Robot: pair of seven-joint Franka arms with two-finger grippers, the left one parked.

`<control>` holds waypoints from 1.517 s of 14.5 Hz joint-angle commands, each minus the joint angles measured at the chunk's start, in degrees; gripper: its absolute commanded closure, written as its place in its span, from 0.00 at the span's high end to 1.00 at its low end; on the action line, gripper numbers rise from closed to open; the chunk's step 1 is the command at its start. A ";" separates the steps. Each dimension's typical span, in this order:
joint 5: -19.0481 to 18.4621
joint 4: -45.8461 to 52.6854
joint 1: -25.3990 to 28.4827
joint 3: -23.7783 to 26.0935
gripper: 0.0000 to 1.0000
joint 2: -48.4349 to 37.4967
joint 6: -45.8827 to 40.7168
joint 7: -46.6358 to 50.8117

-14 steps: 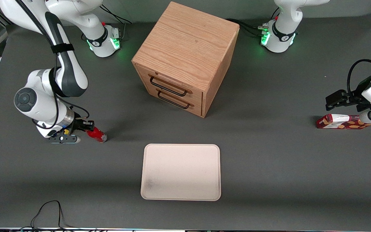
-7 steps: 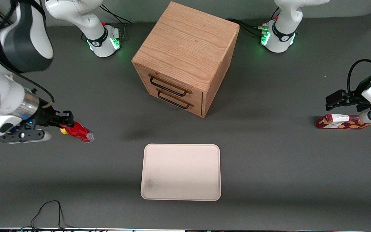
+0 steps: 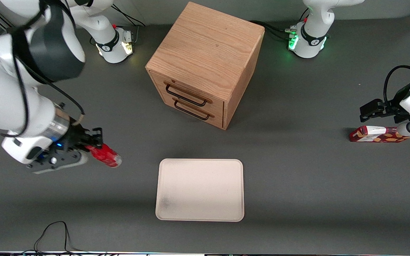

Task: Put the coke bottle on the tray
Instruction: 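Carry the red bottle to the cream tray and set it down upright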

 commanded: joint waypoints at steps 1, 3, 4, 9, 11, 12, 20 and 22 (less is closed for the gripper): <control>0.39 5.05 -0.67 4.57 0.00 5.82 5.66 2.27; 0.39 4.96 -0.15 5.11 0.00 10.03 12.86 2.36; 0.38 4.96 0.29 5.11 0.00 12.49 16.38 2.28; 0.38 4.78 1.35 5.55 0.00 22.78 31.25 2.10; 0.38 4.52 1.35 5.55 0.00 24.55 33.72 1.75; 0.30 4.34 1.35 5.46 0.00 24.90 34.25 1.75; 0.38 2.67 1.35 5.46 1.00 24.82 36.19 2.19; 0.38 2.67 1.35 5.46 1.00 24.82 36.19 2.19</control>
